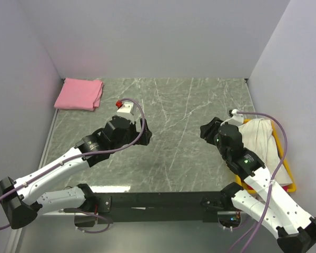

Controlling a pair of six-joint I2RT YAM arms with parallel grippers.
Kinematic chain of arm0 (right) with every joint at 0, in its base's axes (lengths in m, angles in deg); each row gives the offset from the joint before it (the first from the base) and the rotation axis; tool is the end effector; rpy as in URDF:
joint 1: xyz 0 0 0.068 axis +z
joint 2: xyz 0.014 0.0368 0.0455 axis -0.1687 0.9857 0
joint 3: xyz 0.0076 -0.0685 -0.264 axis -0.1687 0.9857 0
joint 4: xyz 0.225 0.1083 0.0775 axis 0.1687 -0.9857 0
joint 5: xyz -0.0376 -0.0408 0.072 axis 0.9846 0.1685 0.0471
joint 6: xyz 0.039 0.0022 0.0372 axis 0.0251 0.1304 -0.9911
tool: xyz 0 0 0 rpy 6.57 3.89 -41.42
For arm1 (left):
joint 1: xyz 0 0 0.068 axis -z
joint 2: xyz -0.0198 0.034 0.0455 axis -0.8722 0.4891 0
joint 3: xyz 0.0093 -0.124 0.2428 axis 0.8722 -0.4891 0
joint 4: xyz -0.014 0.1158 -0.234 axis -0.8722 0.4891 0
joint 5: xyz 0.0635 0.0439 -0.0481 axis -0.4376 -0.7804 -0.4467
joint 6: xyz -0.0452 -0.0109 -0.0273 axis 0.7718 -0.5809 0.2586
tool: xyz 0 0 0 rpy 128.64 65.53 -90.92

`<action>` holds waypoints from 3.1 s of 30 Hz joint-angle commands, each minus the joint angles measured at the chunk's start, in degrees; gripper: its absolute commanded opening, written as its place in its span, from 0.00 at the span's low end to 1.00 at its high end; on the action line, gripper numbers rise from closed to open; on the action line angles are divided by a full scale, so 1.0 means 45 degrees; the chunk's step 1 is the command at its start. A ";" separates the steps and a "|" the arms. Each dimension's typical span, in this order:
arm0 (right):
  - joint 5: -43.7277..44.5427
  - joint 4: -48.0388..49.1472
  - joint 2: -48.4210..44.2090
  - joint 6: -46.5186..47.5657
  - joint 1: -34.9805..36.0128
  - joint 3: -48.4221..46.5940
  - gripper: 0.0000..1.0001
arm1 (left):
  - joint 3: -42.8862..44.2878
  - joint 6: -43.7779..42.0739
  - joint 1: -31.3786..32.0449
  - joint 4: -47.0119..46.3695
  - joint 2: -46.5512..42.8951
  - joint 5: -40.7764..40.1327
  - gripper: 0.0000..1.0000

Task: Fold and stack the t-shirts
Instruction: Grab the tshirt from the pile, then move the tshirt to the center of the board

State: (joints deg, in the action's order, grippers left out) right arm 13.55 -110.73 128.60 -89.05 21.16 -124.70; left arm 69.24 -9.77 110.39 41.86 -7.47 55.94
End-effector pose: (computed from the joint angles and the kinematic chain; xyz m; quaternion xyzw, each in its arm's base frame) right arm 0.1442 0.0716 0.3023 0.1477 0.8080 0.1864 0.5391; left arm 0.1569 -0.1684 0.3269 0.0466 0.8524 -0.2369 0.4639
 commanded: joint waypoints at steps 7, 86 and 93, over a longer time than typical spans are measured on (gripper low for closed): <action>0.1755 -0.2867 0.5299 -0.0160 -0.3882 -0.4452 0.54 | 0.0242 -0.0251 -0.0081 0.0288 -0.0704 0.0807 0.99; -0.1881 0.0590 0.8158 -0.1291 0.3662 -0.3870 0.48 | -0.3721 0.6211 -0.3596 0.1734 -0.3205 -0.2610 0.89; -0.1511 0.0923 1.0110 -0.2249 0.6339 -0.3827 0.48 | -0.4270 0.6019 -0.4884 0.0231 -0.2248 -0.0913 0.90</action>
State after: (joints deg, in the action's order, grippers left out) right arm 5.75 -109.68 171.44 -96.11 46.78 -141.18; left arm 49.70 16.26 90.06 47.79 -18.62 49.45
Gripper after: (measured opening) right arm 0.481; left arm 0.898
